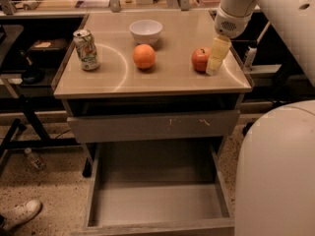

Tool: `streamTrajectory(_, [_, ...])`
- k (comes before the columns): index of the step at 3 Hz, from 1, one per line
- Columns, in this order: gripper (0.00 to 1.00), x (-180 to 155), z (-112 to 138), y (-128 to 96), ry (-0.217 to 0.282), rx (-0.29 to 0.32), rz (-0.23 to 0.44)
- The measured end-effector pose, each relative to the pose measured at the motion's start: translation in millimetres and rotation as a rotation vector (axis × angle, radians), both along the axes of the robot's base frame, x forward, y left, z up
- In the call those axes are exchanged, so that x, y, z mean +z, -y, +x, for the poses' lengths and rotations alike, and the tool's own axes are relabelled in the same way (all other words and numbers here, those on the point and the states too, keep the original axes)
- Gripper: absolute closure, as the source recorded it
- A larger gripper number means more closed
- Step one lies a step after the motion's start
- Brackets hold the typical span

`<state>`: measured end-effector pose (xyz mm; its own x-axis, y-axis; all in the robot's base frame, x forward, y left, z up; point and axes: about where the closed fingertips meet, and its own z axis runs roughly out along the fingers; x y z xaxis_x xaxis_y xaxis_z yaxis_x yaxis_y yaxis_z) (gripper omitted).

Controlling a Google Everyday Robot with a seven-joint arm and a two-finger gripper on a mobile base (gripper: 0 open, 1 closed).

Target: Place apple into middle drawer

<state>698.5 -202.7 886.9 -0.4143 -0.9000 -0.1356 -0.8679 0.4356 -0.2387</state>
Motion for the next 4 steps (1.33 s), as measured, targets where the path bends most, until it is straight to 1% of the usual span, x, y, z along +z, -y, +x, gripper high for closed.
streamTrajectory(1, [0.0,-5.2,6.0,-26.9,-0.02,0.024,0.036])
streamTrajectory(2, [0.0,-10.8,10.9,-48.5,-0.037,0.05,0.056])
streamTrajectory(3, [0.0,-18.3,15.6,-63.3,-0.049,0.071,0.063])
streamTrajectory(4, [0.0,-28.5,23.7,-56.6,-0.058,0.053,0.057])
